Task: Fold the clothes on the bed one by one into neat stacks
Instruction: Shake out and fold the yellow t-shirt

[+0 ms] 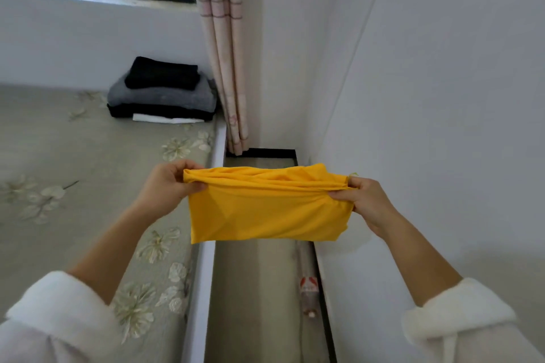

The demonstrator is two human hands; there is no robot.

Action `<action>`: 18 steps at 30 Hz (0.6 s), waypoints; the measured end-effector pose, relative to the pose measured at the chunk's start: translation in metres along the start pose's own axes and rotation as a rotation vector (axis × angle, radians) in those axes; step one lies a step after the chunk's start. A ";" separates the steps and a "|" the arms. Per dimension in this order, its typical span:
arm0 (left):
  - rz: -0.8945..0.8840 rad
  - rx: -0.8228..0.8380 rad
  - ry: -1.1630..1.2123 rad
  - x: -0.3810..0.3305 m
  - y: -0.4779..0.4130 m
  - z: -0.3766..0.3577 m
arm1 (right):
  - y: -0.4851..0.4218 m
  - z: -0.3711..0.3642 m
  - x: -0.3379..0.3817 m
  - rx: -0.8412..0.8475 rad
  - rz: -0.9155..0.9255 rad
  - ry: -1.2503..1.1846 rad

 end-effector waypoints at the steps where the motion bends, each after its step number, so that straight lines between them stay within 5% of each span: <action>1: 0.000 -0.023 -0.022 -0.006 -0.016 0.005 | -0.023 -0.003 0.001 0.013 0.006 -0.007; 18: 0.083 -0.366 -0.286 -0.052 -0.301 0.077 | -0.409 -0.084 0.035 0.322 0.092 0.058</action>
Point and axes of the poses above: each hand's wrist, its own y-axis away from the middle knuckle, its own z-axis out of the back of the hand, x = y × z, the point moved 9 cm from there along -y, towards the middle knuckle, and after that the axes turned 14 degrees about z, right-handed, at the moved point
